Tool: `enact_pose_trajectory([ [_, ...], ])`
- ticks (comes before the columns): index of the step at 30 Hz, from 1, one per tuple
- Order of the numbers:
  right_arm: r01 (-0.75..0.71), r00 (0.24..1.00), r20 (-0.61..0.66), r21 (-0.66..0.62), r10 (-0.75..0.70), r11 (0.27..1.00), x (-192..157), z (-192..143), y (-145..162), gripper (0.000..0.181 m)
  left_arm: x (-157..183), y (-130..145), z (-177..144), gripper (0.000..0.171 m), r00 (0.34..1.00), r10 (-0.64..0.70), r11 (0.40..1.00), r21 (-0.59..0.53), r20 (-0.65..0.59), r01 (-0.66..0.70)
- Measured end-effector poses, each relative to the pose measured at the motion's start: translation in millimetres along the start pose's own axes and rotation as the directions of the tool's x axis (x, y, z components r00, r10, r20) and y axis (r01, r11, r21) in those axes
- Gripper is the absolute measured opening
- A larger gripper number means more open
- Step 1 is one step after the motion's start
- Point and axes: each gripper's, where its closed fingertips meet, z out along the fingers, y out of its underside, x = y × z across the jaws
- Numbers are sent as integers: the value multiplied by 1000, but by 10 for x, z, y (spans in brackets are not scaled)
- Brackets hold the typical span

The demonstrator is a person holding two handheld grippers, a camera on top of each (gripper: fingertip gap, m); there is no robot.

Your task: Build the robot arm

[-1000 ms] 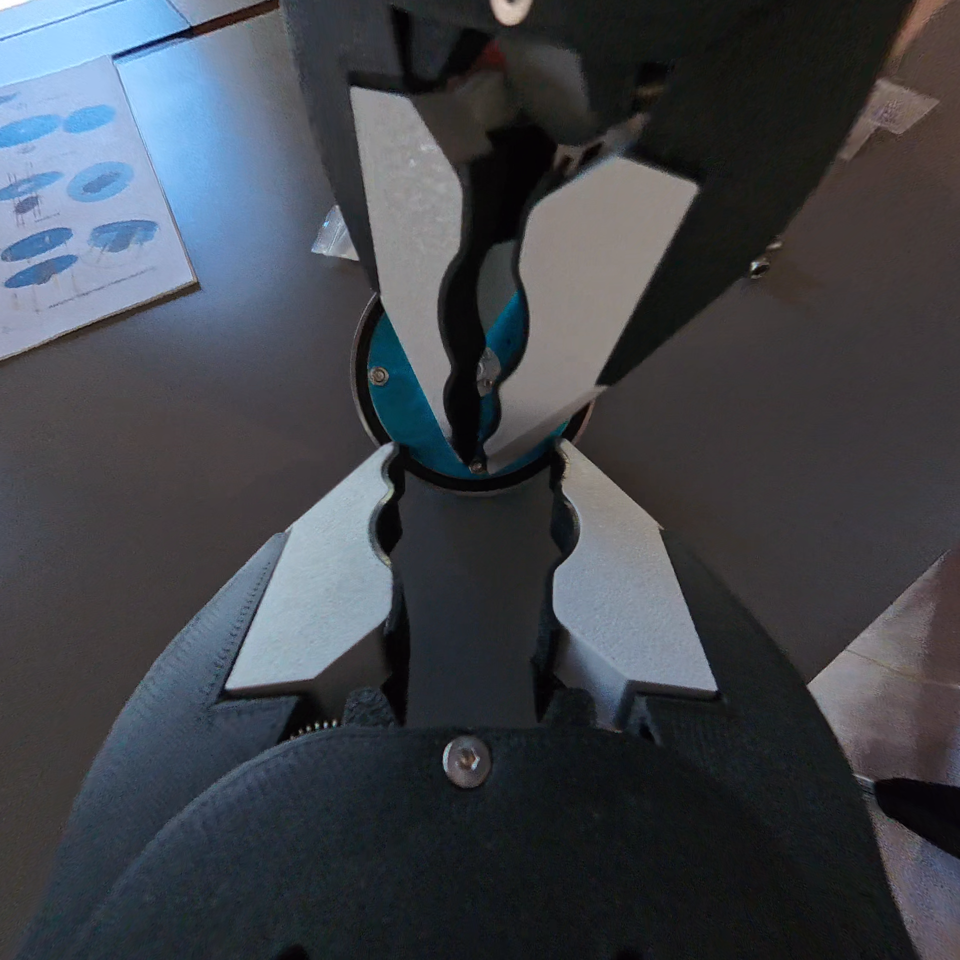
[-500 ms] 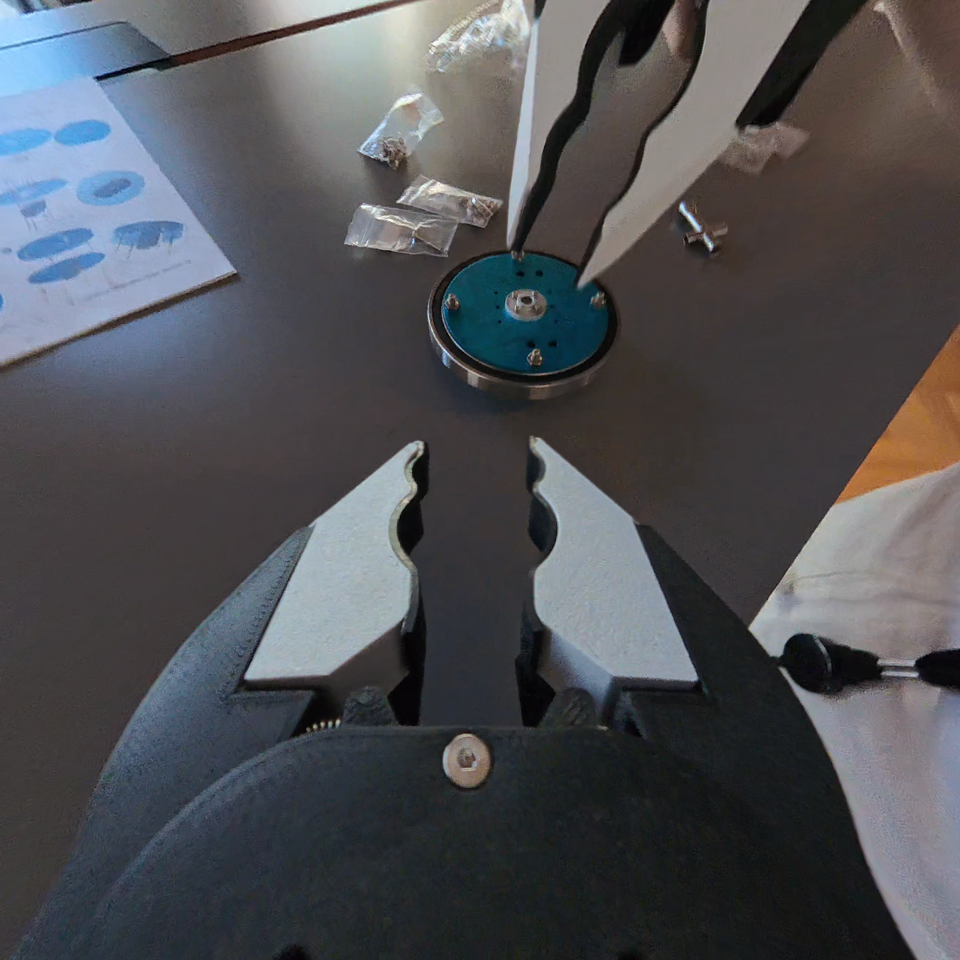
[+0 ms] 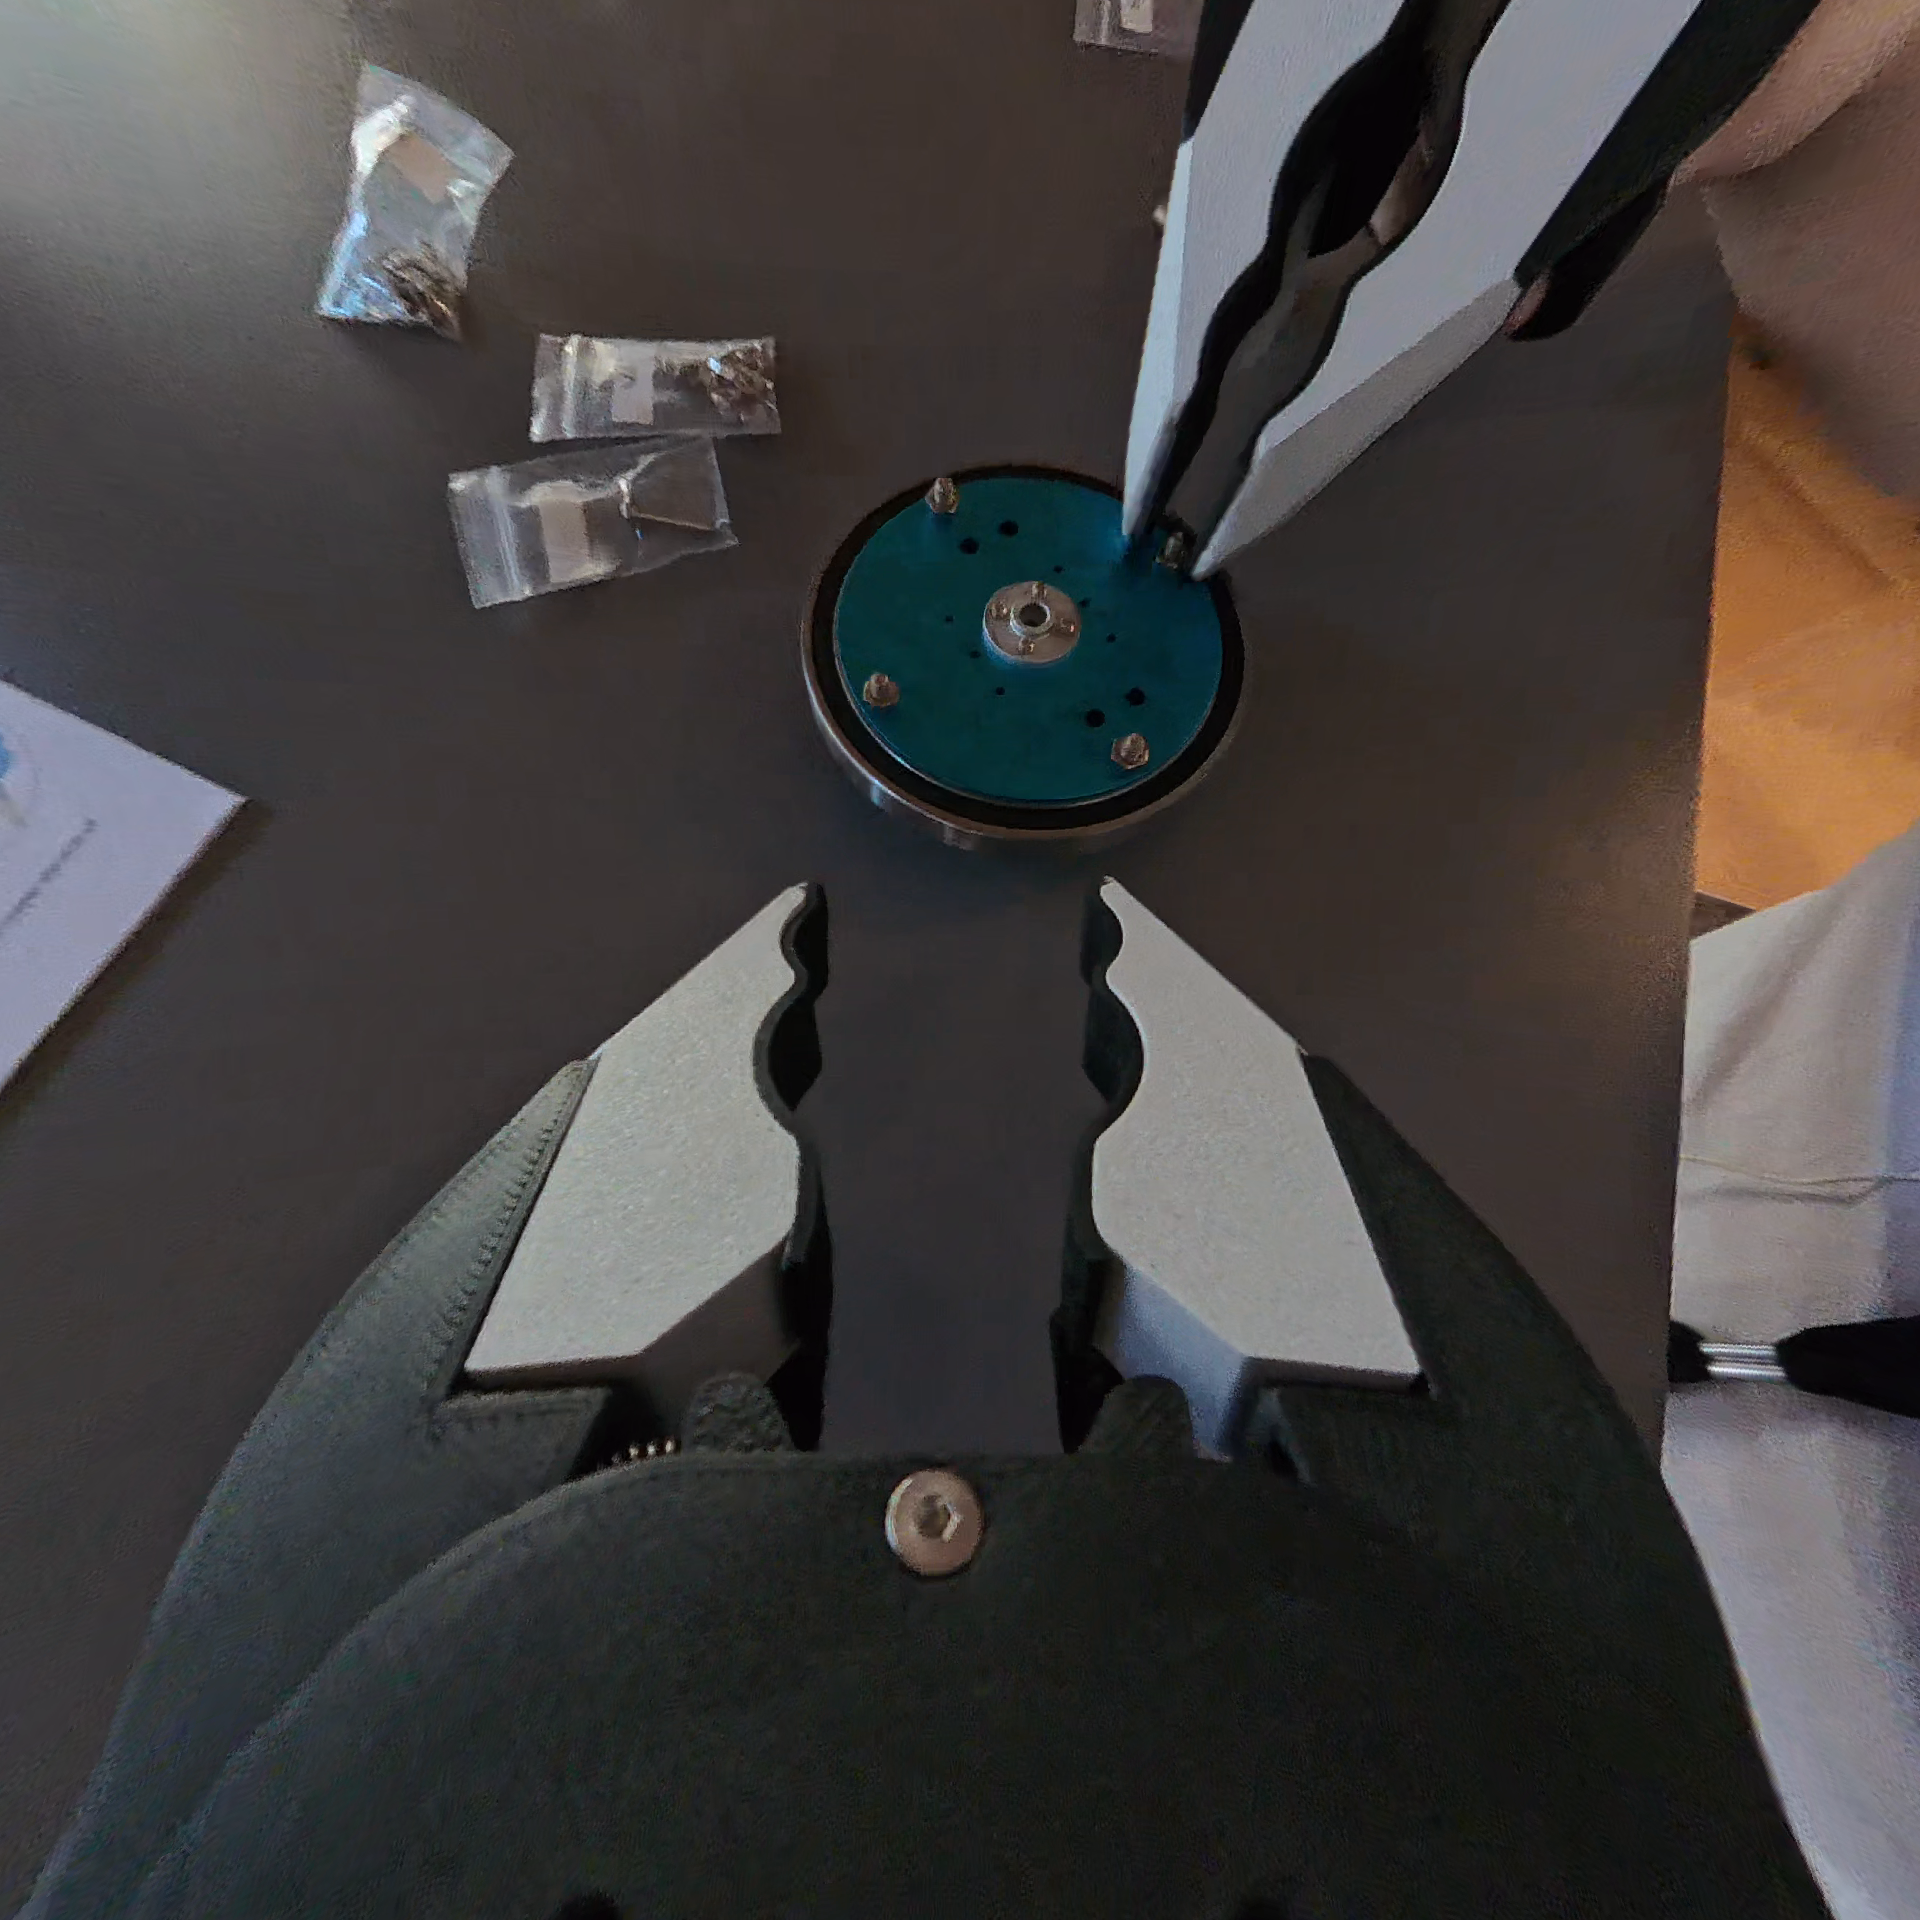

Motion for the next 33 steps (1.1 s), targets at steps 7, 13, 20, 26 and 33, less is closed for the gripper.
enact_pose_trajectory([
  [7,-6,996,-87,96,14,995,-67,-198,-95,61,33,-54,-58,57,977,-96,994,27,-189,103],
  [13,15,994,-111,-62,-22,998,114,49,114,90,-201,-67,75,50,927,-271,962,-64,-258,264],
  [20,-448,884,118,-66,453,892,184,-73,100,67,-180,-158,46,45,732,-569,817,-153,-375,556],
  [26,-666,605,288,-327,742,670,212,-4,93,41,6,-120,135,42,541,-738,661,-265,-404,702],
  [33,-696,298,481,-481,824,532,13,86,-14,13,81,-120,227,23,508,-751,633,-238,-422,737],
])
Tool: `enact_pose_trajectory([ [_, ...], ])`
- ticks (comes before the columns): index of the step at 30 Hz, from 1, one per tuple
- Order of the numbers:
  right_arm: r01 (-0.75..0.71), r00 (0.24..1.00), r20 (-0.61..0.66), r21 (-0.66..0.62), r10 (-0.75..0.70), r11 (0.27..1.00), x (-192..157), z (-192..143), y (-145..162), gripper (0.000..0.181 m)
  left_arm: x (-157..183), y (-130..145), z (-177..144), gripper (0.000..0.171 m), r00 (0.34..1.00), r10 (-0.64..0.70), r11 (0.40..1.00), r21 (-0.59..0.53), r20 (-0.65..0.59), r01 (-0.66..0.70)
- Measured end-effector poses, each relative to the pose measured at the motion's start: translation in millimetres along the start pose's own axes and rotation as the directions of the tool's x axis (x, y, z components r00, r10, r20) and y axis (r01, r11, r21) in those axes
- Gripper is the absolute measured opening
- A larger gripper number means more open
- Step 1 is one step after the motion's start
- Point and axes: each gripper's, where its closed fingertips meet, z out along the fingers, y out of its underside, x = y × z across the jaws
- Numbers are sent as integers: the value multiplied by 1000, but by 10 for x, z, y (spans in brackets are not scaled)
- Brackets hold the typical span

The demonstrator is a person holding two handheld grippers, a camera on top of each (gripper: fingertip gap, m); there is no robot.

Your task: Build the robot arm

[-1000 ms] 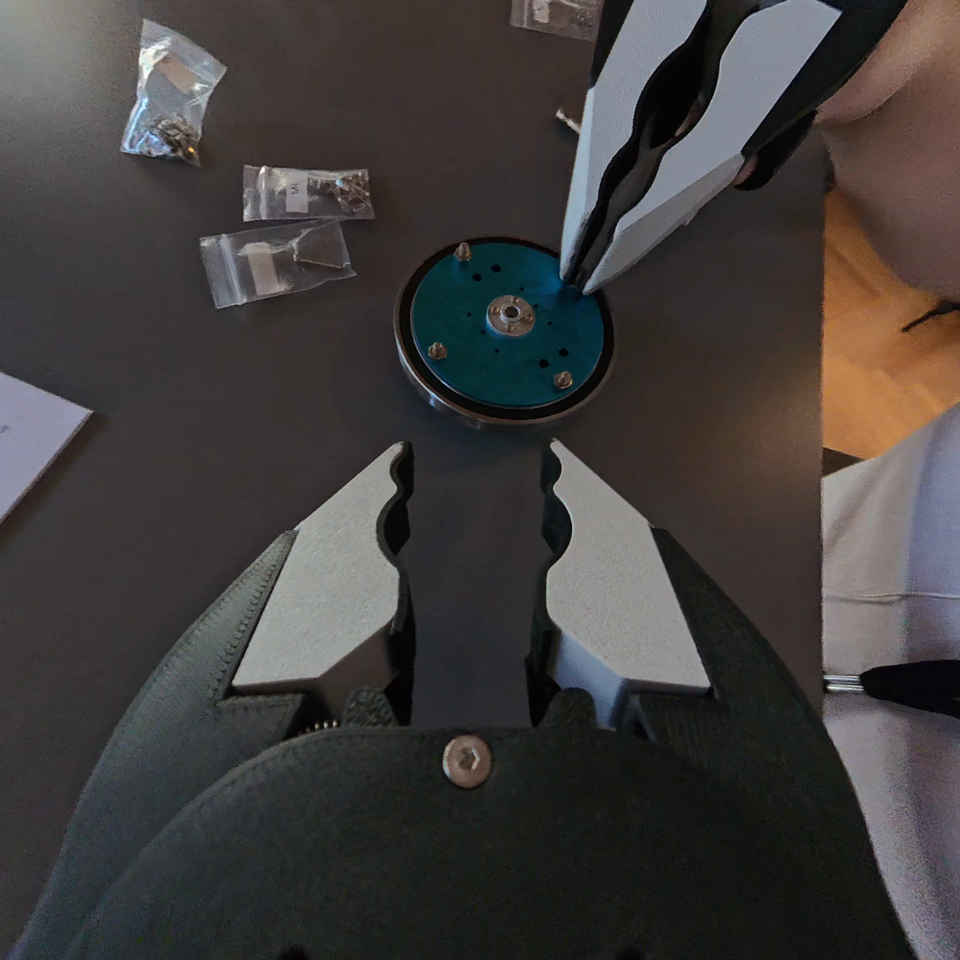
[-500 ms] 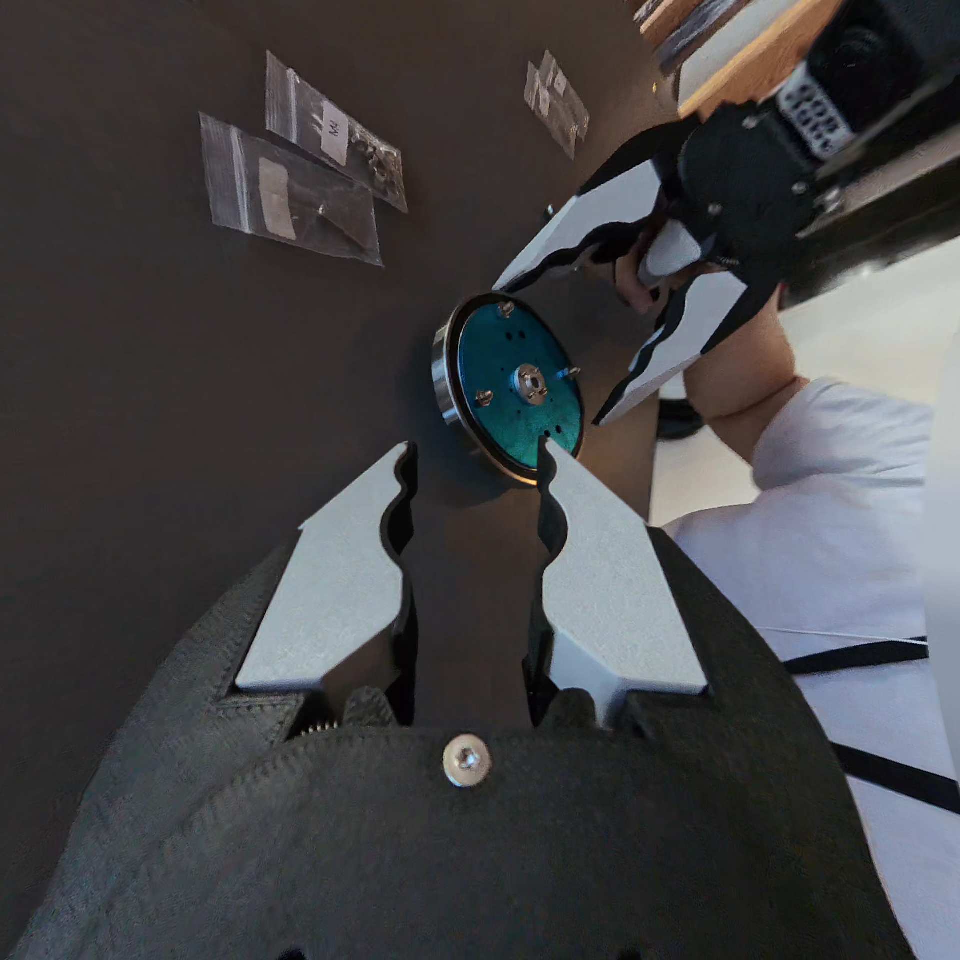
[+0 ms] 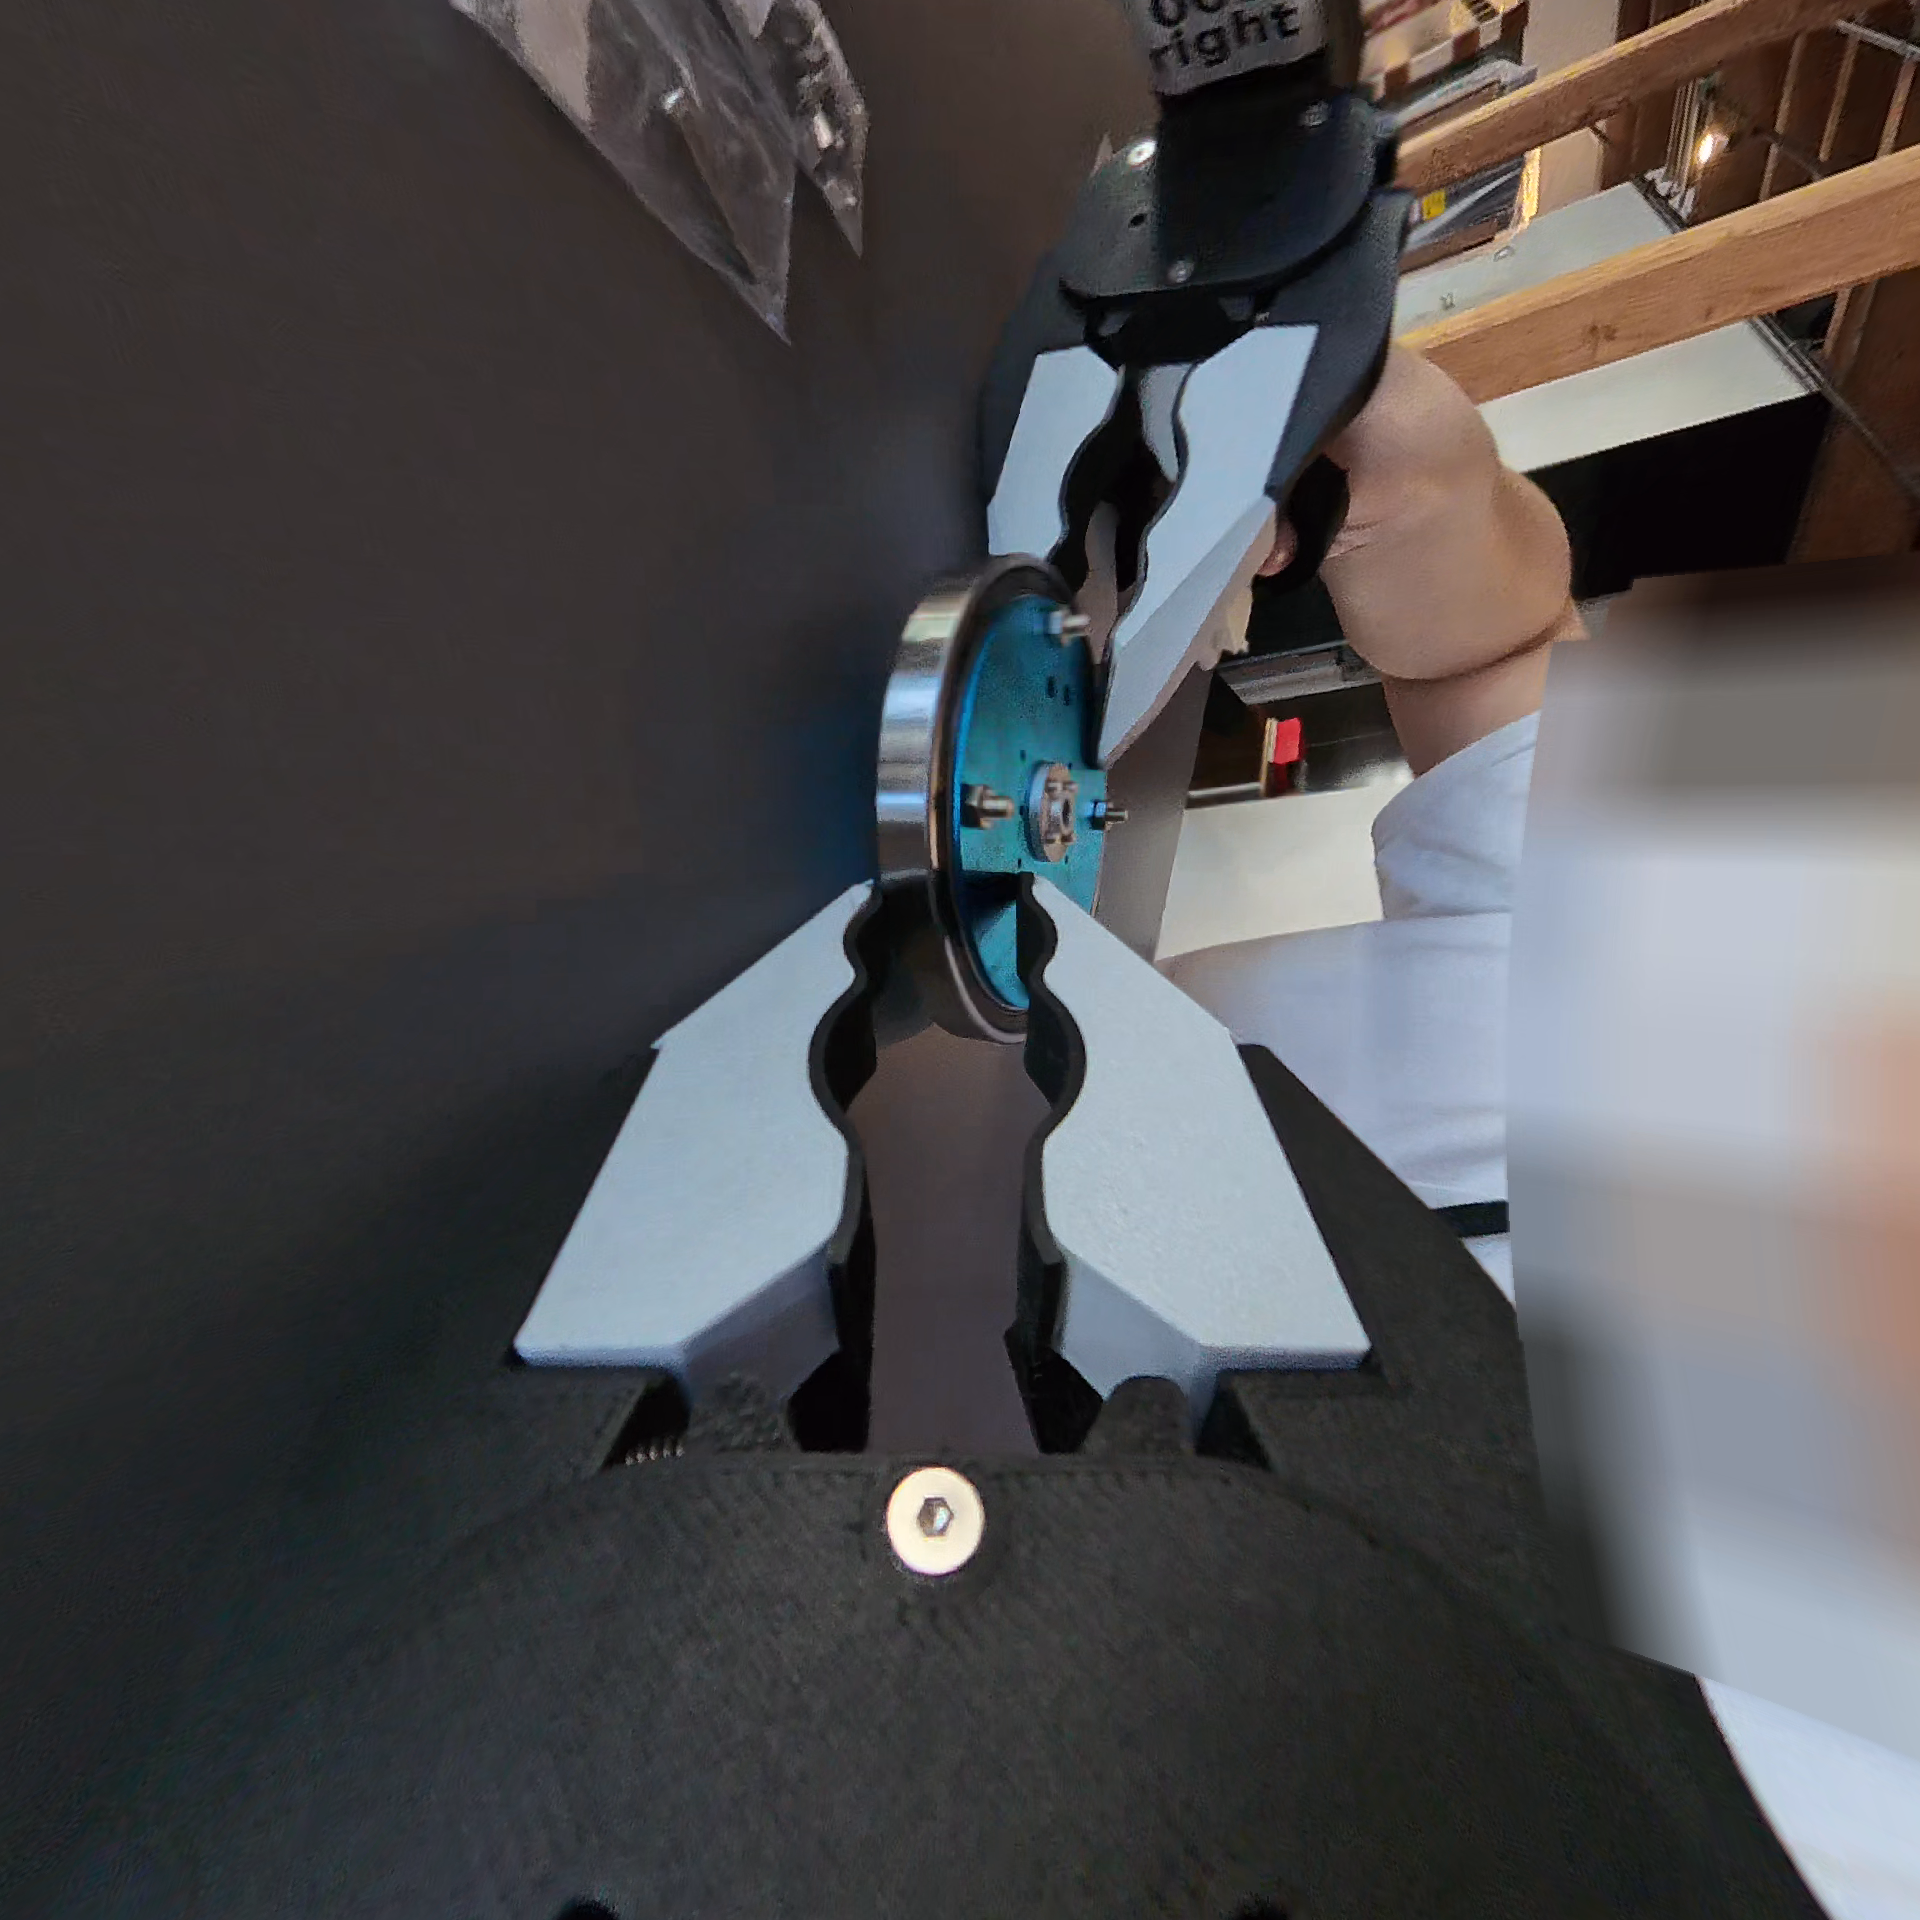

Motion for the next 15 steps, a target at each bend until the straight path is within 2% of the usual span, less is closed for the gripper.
enact_pose_trajectory([
  [2,51,998,23,15,-52,999,-55,-17,-7,12,55,6,-15,20,997,77,996,45,9,-77],
  [5,307,950,-52,-25,-308,951,-120,-11,-13,12,187,36,-67,16,968,246,962,107,54,-251],
  [7,523,838,-129,-83,-530,848,-172,30,-67,12,236,73,-136,14,919,368,914,127,143,-386],
  [8,626,752,-176,-112,-636,772,-197,63,-115,12,234,86,-181,14,873,435,876,121,220,-467],
  [9,725,639,-222,-146,-737,673,-237,103,-167,12,232,98,-239,14,802,512,820,102,306,-563],
  [10,822,491,-260,-179,-832,541,-304,151,-218,12,236,120,-308,14,704,589,749,60,396,-660],
  [11,905,295,-284,-224,-912,363,-386,208,-248,12,263,135,-395,14,586,652,662,15,482,-749],
  [12,950,87,-313,-259,-946,173,-486,271,-279,12,309,149,-496,14,445,699,558,-39,560,-829],
  [13,956,-100,-338,-295,-936,4,-584,348,-303,12,354,175,-606,13,275,731,438,-120,625,-891],
  [15,870,-445,-370,-396,-816,-295,-734,537,-359,11,403,249,-839,13,-35,717,240,-294,696,-925],
])
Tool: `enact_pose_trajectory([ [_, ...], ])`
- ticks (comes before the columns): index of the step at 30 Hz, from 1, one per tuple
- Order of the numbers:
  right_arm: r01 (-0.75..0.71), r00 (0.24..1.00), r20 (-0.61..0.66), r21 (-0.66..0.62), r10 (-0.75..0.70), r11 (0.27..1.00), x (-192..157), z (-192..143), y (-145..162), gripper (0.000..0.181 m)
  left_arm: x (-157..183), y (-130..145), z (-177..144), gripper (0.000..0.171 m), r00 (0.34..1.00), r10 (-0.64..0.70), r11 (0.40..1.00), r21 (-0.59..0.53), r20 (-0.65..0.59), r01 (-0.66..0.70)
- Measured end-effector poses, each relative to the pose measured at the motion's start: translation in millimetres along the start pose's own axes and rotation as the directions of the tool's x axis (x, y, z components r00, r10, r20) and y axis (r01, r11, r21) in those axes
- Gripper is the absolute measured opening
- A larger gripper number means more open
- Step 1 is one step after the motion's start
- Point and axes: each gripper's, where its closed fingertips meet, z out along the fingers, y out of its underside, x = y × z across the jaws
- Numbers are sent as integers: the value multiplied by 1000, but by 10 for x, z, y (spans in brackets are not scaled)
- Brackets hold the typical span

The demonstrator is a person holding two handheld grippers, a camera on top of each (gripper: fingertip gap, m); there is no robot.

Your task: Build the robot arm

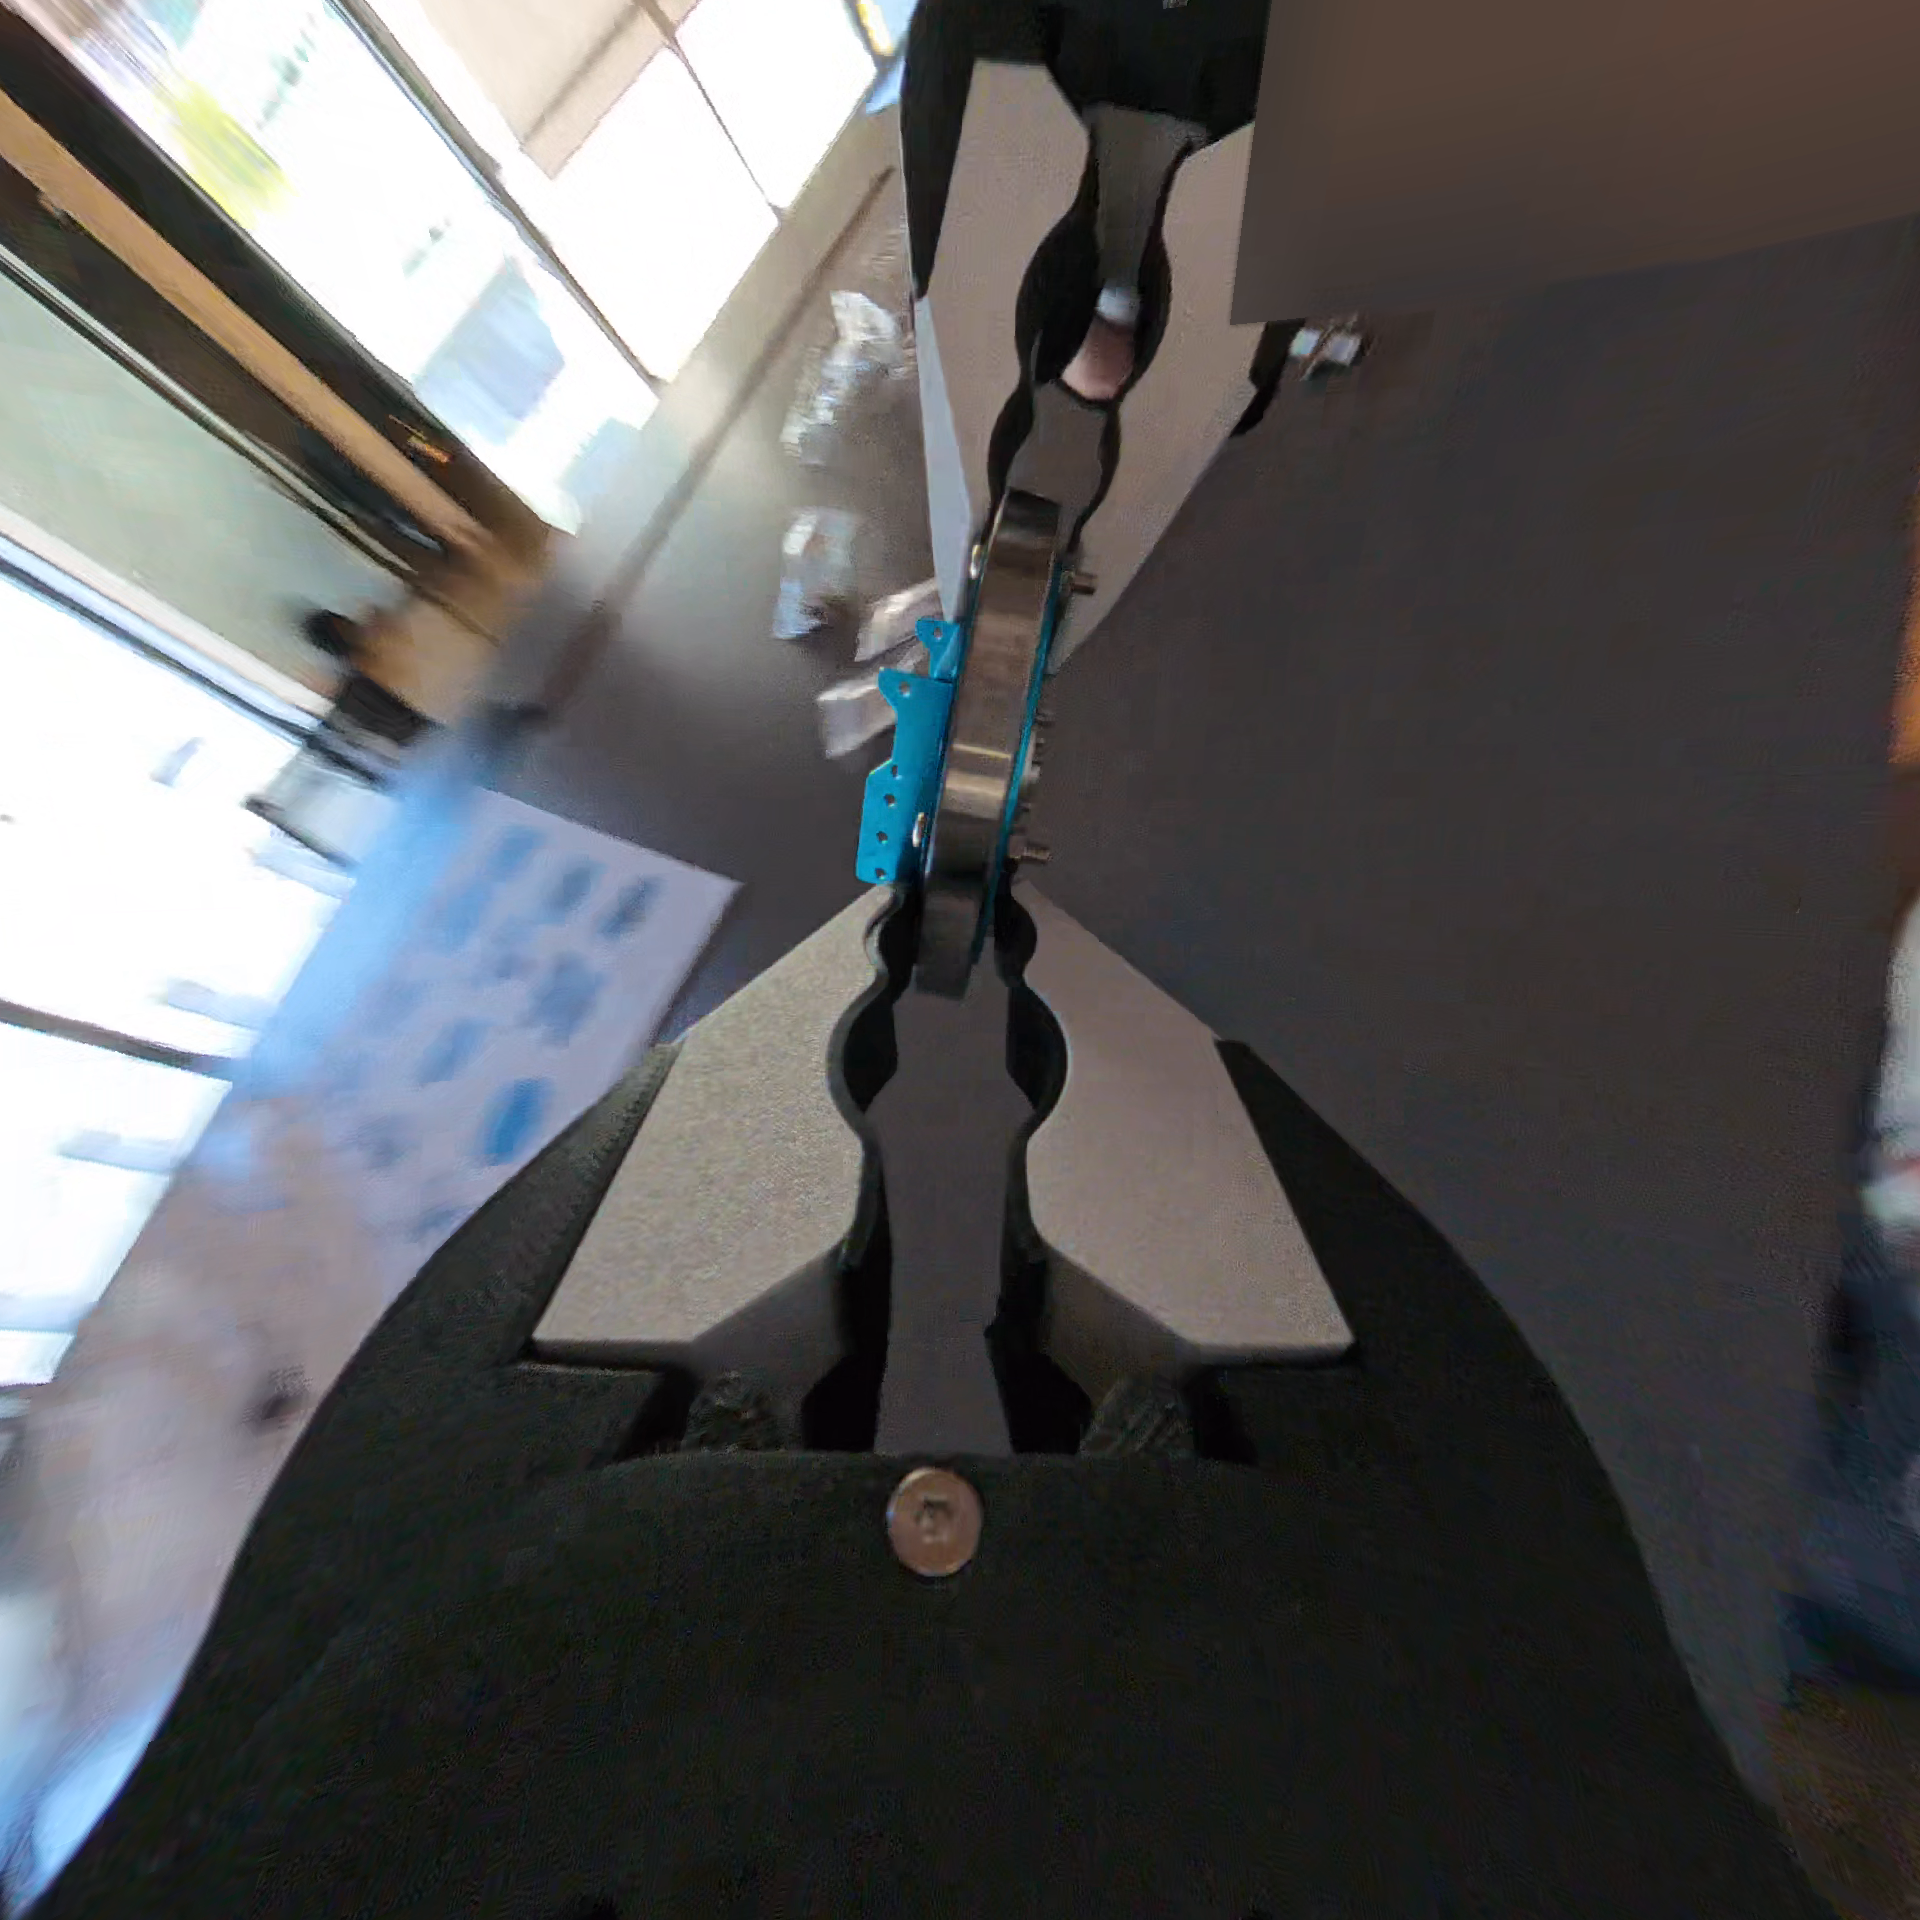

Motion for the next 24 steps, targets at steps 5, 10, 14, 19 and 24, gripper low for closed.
enact_pose_trajectory([
  [5,394,899,-156,-113,-408,912,29,772,-139,12,-238,572,-465,12,860,463,886,-151,213,-439],
  [10,558,806,-119,-176,-580,811,63,1718,-223,13,-548,1359,-939,12,786,590,799,-272,181,-537],
  [14,591,776,-131,-194,-617,783,144,2204,-334,12,-763,1735,-1228,13,709,690,710,-327,146,-624],
  [19,665,709,-114,-220,-696,714,117,2455,-363,12,-808,1978,-1352,14,595,797,590,-342,103,-732],
  [24,697,671,-107,-245,-733,674,69,2544,-342,13,-804,2077,-1383,15,551,830,545,-328,82,-772],
])
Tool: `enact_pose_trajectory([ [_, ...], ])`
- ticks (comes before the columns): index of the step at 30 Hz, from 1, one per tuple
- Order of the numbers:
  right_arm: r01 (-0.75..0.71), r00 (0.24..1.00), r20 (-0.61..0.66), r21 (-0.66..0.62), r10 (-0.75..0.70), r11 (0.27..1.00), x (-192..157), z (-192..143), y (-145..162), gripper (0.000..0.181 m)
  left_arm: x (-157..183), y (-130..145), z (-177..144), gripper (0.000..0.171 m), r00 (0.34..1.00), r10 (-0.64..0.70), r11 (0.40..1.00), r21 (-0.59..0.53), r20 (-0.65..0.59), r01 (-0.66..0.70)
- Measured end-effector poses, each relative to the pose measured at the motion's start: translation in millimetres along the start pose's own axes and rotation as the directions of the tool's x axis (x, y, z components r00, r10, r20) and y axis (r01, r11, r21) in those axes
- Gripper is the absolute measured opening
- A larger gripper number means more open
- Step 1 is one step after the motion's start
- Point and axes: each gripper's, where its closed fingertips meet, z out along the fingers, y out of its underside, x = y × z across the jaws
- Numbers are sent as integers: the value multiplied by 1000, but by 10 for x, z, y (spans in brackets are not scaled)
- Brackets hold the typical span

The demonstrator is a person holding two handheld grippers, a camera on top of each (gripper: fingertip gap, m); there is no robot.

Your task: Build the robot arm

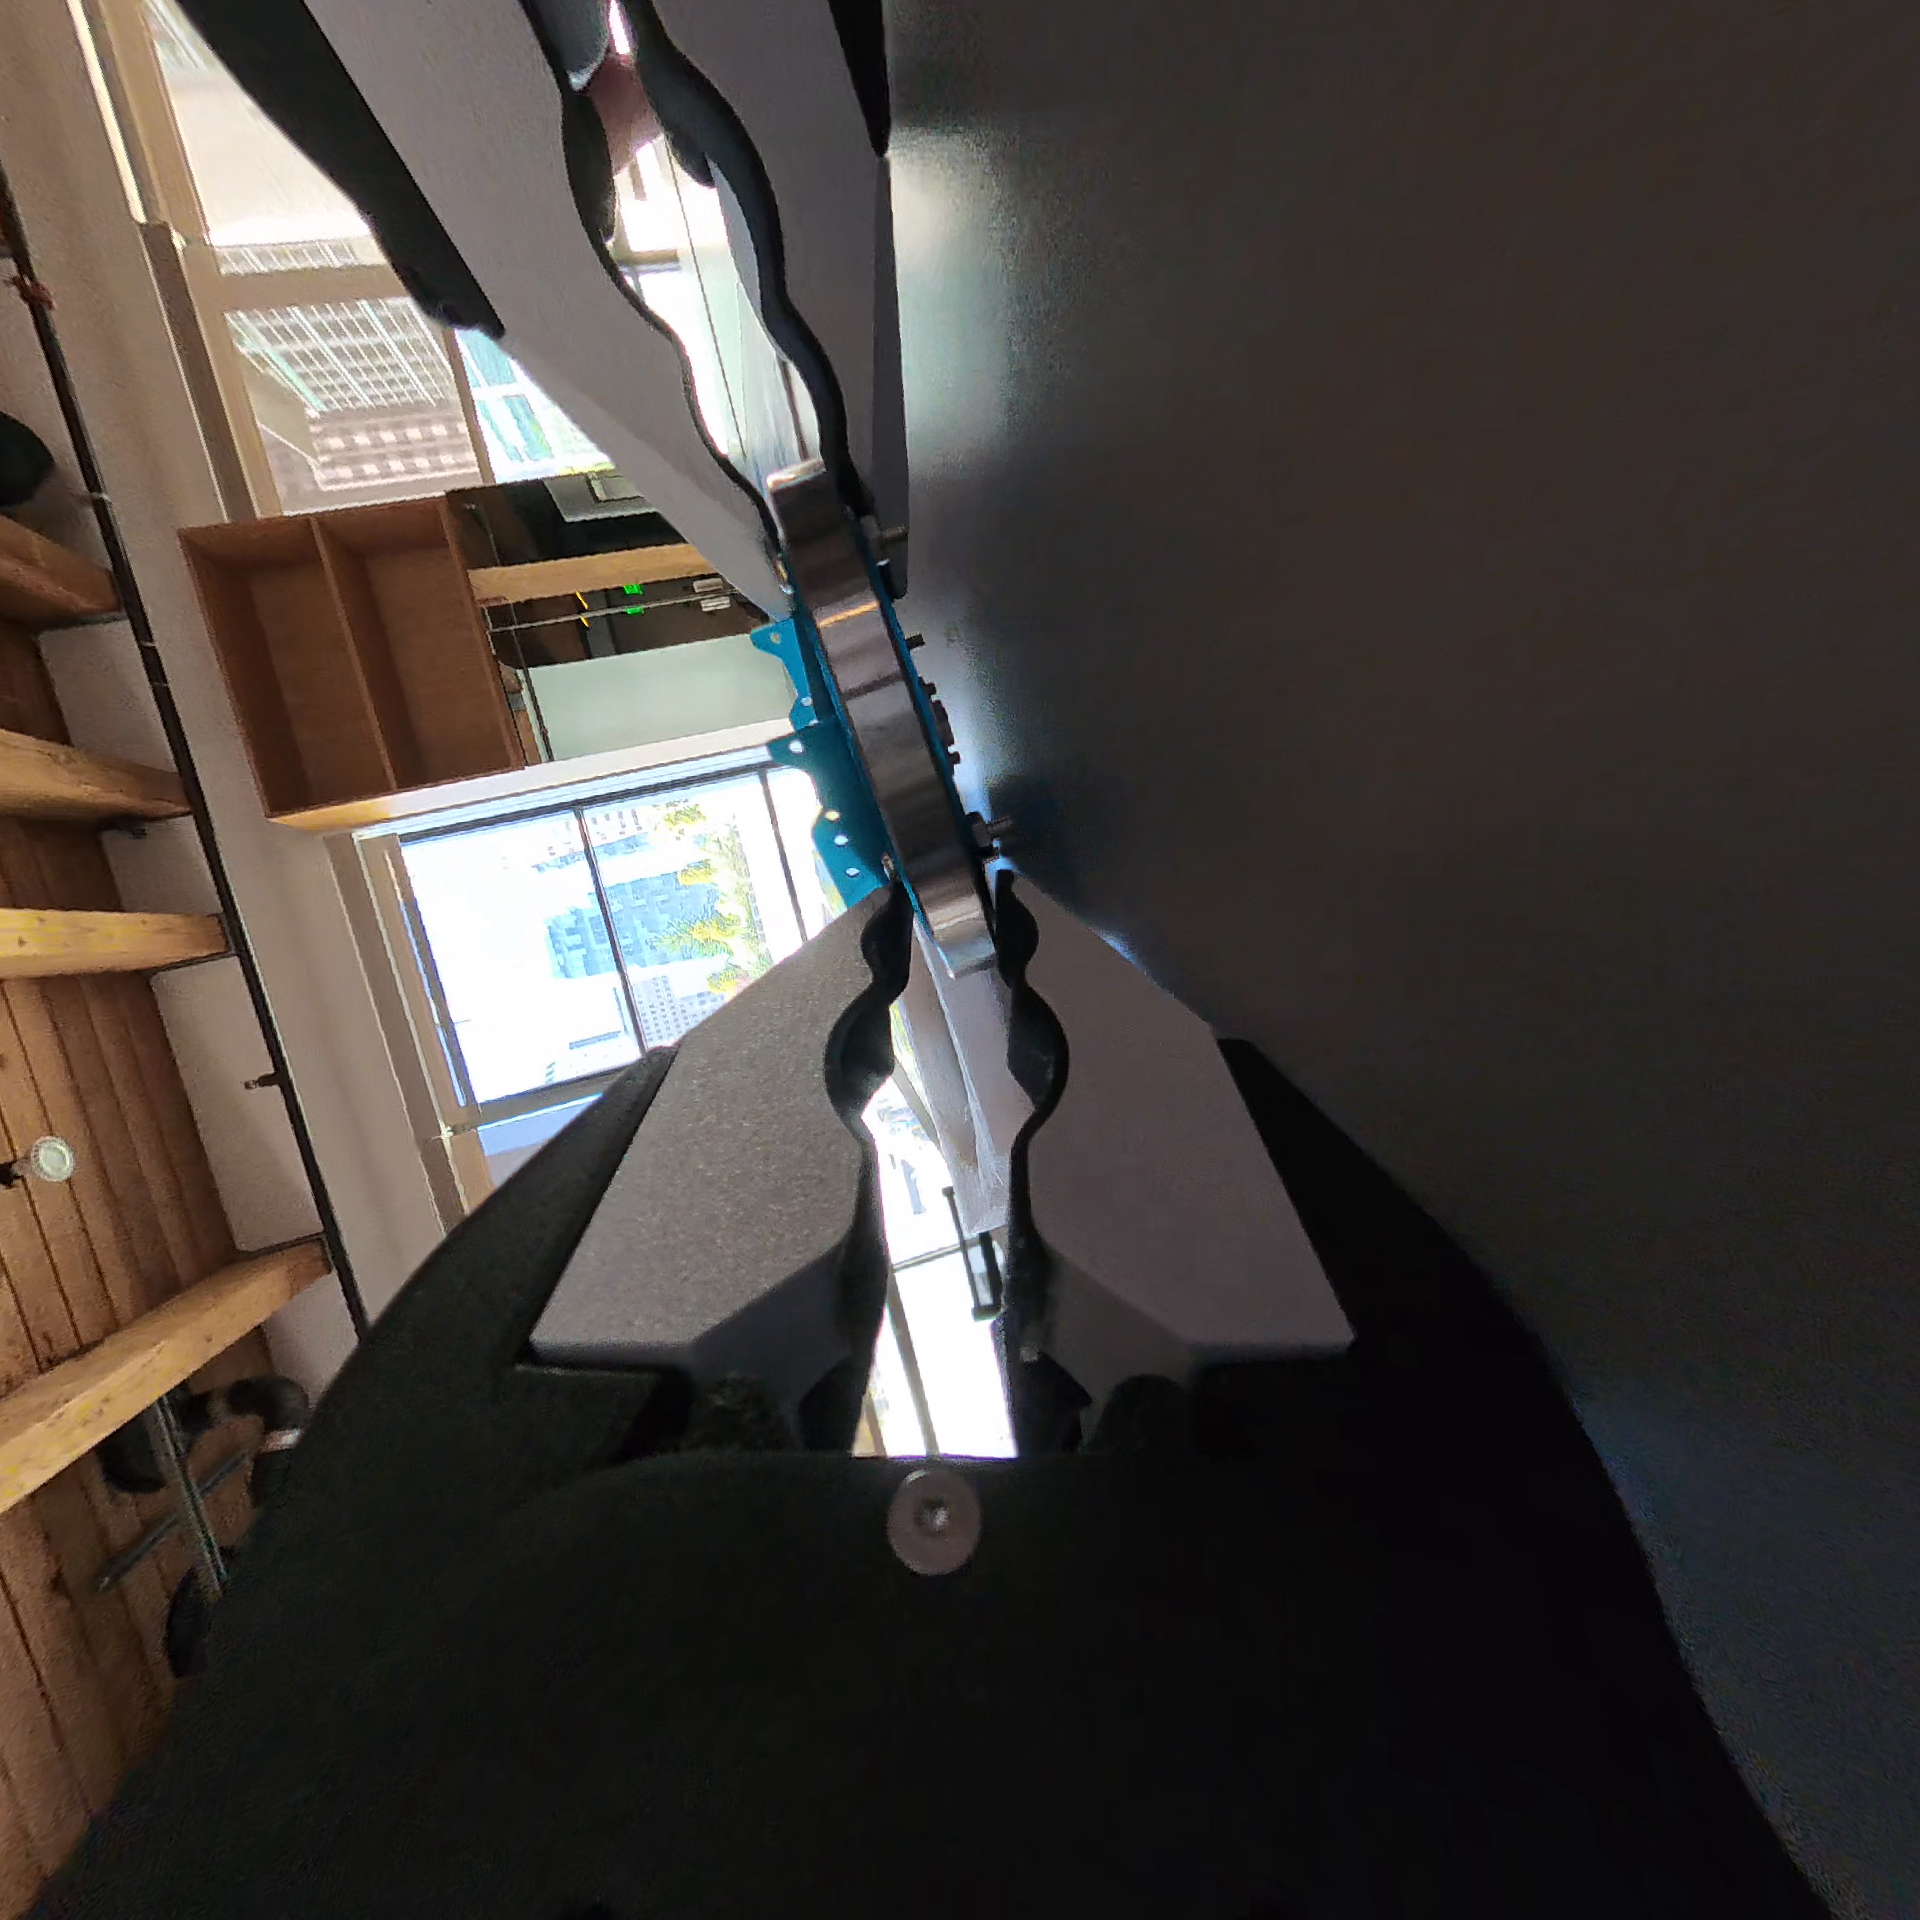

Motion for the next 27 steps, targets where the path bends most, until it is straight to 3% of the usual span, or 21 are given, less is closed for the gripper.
enact_pose_trajectory([
  [5,-24,1000,-19,-17,24,1000,29,35,38,13,23,65,-18,22,999,-27,1000,-3,-19,26],
  [7,-15,1000,-24,-17,15,1000,30,25,43,13,3,93,-73,29,994,-111,994,0,-21,111],
  [11,3,999,-36,-9,-4,1000,26,20,47,13,-270,204,-302,21,932,-359,933,33,57,358],
  [14,16,999,-35,2,-16,1000,23,44,47,13,-485,341,-439,22,787,-607,794,55,114,605],
  [17,10,1000,-10,3,-10,1000,8,87,58,14,-621,304,-501,26,618,-776,630,105,124,770],
  [24,79,991,111,13,-80,997,-45,181,49,18,-857,153,-503,26,361,-928,373,207,95,904],
  [27,81,987,143,-17,-78,997,-58,168,83,19,-995,127,-515,27,255,-967,250,260,17,933],
])
